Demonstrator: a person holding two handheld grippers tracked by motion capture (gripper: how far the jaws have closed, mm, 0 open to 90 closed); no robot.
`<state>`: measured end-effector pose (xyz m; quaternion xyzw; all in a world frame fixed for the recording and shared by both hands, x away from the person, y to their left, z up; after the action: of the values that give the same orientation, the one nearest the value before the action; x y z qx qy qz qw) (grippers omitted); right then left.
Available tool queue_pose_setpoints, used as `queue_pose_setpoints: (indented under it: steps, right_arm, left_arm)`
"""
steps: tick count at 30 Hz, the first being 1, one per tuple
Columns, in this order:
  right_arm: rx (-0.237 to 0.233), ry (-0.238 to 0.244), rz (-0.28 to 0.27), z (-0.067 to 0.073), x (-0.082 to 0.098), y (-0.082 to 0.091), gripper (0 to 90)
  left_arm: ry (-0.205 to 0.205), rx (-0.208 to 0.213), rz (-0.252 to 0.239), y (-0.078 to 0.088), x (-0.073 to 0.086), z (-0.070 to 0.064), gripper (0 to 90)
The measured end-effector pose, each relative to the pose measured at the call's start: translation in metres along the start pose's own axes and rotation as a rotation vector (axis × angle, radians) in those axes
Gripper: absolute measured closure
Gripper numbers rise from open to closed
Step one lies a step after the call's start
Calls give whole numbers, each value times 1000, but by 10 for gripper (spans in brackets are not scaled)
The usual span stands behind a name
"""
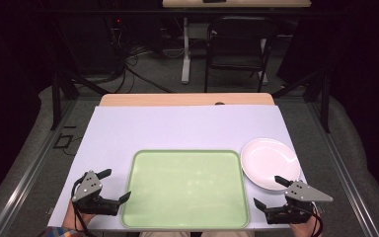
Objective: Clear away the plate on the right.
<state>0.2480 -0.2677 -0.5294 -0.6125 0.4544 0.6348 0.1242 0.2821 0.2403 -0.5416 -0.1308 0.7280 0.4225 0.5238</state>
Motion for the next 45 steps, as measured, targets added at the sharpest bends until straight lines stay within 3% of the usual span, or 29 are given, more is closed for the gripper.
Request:
queue_pose_setpoints:
  steps: [12,21,27,30,32,34,42,45]
  right_arm:
    - [-8,-36,8,0,2,-1,0]
    - [41,-59,-12,-8,1,3,0]
    - [72,-117,2,-15,4,4,0]
    - [106,-176,15,-21,7,7,0]
    - [119,-182,21,-23,8,7,0]
    - [134,-227,26,-28,11,8,0]
    - [195,-333,52,-43,19,12,0]
    - [198,-364,56,-46,22,12,0]
  left_arm:
    - [-11,3,11,-4,0,-2,0]
    - [-17,8,5,-4,0,-3,0]
    - [-16,0,-8,-3,-1,-3,0]
    - [-6,-3,-10,-1,0,-1,0]
    - [-6,-5,-11,-1,0,0,0]
    - [-9,-5,-12,-1,0,0,0]
    - [-5,-6,-13,0,1,1,0]
    - [-2,-7,-16,0,0,1,0]
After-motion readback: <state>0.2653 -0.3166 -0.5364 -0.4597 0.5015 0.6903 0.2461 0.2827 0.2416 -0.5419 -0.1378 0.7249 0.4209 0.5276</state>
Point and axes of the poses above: each handheld gripper's, and its own axes: y roughly backward along the jaws, x roughly out of its underside, z roughly to its left, the point moved 4 cm from there along -y, roughly forward along the jaws, and after that the axes turned 9 degrees about y, right-handed, at the moved point
